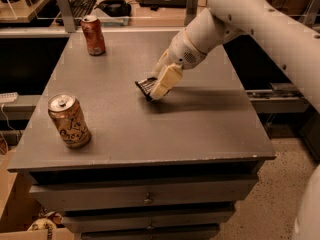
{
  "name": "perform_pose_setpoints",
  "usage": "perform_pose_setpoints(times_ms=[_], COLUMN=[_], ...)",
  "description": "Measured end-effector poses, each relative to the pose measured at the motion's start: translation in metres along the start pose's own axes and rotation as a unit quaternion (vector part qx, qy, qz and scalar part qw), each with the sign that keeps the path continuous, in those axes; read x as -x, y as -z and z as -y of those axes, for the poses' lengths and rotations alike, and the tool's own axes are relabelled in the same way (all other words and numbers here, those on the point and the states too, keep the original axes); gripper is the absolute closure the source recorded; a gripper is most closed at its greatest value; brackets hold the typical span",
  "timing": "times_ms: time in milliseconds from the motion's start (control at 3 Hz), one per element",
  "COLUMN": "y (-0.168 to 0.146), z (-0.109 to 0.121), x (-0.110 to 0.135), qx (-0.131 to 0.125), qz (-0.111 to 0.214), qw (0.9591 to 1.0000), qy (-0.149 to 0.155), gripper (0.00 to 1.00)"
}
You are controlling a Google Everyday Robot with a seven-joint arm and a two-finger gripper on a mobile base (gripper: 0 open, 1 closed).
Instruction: Move rxbar chocolate near orange can
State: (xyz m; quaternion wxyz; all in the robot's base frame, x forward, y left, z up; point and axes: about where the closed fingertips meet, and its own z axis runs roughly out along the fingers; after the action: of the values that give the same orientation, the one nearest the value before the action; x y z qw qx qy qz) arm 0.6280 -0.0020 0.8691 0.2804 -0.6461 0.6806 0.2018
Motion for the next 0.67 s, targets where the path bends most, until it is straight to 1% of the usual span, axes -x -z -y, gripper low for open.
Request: perform_pose_setpoints(times_ms=[333,667], y=[-0.028,-0.037], z=[-0.025,-0.048], x=[0.022,0.038], qx=[0.030,0.052], qz=[0.013,0.024], qw=[0.9991,0.9971], qy=[0.029,0.050], gripper=[1.00,1.00])
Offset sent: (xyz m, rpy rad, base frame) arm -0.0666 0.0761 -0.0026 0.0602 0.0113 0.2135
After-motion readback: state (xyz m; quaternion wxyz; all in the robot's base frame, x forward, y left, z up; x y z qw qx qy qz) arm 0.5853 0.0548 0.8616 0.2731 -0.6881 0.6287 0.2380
